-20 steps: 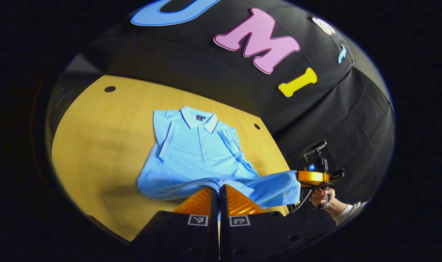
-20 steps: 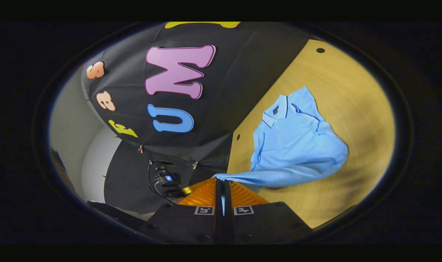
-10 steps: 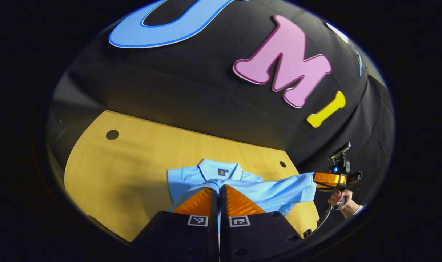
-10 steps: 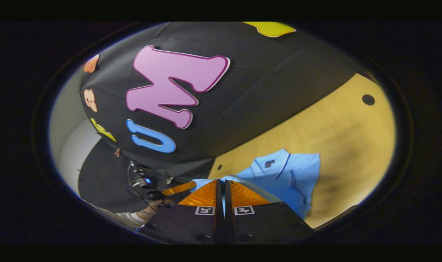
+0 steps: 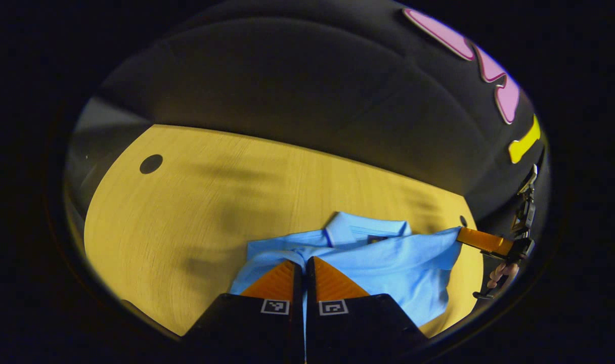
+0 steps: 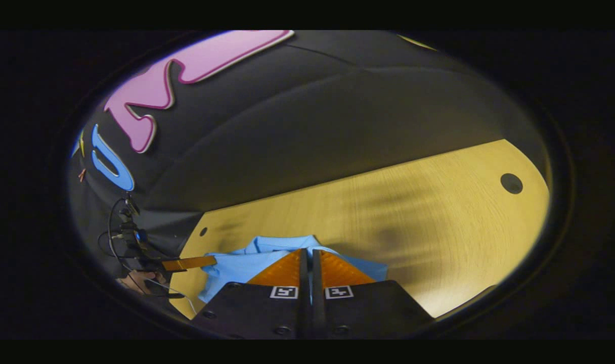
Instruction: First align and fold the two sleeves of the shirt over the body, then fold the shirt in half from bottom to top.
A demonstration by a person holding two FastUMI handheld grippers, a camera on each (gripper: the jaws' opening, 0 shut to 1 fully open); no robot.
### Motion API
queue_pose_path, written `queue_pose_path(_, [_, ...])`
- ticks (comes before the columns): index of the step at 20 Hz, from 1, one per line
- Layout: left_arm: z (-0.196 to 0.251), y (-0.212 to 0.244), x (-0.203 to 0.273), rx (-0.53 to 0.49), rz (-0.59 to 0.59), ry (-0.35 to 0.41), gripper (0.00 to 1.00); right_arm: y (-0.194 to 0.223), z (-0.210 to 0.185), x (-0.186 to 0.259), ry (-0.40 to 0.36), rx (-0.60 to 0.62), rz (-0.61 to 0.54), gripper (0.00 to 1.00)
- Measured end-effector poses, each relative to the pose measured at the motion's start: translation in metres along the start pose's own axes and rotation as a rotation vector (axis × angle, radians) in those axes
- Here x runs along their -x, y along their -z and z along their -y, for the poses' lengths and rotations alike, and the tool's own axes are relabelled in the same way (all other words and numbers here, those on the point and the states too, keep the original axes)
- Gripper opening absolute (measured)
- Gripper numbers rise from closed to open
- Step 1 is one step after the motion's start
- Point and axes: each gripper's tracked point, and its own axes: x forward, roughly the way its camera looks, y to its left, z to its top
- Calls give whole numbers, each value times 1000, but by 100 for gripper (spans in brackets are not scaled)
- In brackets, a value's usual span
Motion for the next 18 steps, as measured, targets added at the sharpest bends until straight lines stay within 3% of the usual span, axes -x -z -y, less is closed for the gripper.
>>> queue_pose_path(2, [-22, 3, -5, -19, -6, -88, 10, -2, 20, 1, 58, 10, 6, 11])
queue_pose_path(3, [-26, 3, -6, -17, 5, -110, 32, -10, 29, 3, 82, 48, 38, 0])
queue_pose_path(4, [-26, 1, -9, -12, 24, -104, 55, -16, 30, 8, 88, 99, 67, 5])
queue_pose_path(5, [-24, -4, -2, -17, 40, -99, 77, -18, 26, 18, 87, 150, 81, 38])
queue_pose_path(6, [-24, -8, 6, -32, 63, -110, 81, -20, 22, 30, 90, 206, 92, 45])
queue_pose_path(7, [-24, -17, 18, -55, 102, -126, 85, -25, 17, 42, 93, 268, 112, 44])
queue_pose_path(8, [-20, -25, 32, -69, 143, -125, 89, -30, 10, 55, 94, 326, 137, 69])
queue_pose_path(9, [-13, -32, 51, -79, 181, -111, 96, -32, 2, 70, 95, 375, 163, 72])
queue_pose_path(10, [-9, -41, 74, -98, 232, -105, 96, -36, -6, 87, 98, 418, 190, 81])
queue_pose_path(11, [-6, -48, 97, -127, 284, -112, 96, -41, -15, 106, 104, 451, 223, 79])
queue_pose_path(12, [-4, -53, 122, -153, 337, -121, 97, -43, -26, 125, 101, 472, 248, 95])
queue_pose_path(15, [7, -57, 217, -211, 485, -128, 97, -43, -65, 189, 109, 514, 328, 99])
queue_pose_path(17, [14, -46, 280, -218, 580, -108, 97, -36, -98, 242, 104, 510, 381, 92])
queue_pose_path(18, [13, -41, 313, -208, 635, -99, 97, -31, -115, 270, 108, 507, 417, 98])
